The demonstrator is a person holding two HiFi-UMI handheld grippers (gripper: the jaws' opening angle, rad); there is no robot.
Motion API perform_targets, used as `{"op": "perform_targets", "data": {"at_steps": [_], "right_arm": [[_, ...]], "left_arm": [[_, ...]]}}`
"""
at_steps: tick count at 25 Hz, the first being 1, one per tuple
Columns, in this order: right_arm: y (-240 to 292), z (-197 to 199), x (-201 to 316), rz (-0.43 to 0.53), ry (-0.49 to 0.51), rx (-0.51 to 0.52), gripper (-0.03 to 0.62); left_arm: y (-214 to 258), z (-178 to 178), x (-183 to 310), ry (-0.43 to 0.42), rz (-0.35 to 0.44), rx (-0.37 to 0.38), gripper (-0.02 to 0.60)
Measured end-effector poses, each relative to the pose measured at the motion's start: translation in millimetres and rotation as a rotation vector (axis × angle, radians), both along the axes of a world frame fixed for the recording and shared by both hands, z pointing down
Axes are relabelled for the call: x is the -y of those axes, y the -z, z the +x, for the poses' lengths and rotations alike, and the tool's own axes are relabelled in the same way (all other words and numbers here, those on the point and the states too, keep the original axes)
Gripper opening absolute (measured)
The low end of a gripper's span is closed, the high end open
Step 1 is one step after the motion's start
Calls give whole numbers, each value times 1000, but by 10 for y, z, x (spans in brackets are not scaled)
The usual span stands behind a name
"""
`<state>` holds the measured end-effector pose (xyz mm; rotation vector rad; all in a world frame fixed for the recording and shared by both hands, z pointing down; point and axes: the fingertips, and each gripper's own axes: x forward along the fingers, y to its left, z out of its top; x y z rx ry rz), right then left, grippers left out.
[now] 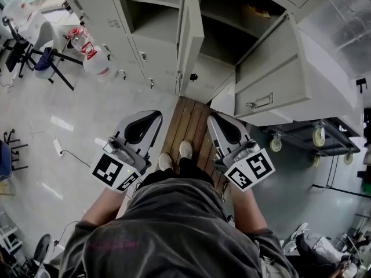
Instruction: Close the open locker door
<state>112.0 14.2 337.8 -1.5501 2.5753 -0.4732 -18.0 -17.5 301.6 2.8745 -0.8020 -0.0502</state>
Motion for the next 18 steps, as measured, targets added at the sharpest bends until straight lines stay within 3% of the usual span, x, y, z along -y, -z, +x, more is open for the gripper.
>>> {"op": "perform_targets", "data": {"at_steps": [7,18], "right_arm": [[-91,370,-19,-13,-1,0,23],[-233,1190,-165,-36,-163,-3,29]], "left_arm": [[-121,413,-2,-7,-20,17,14],[-270,1127,-35,-126,-45,57,14]]}}
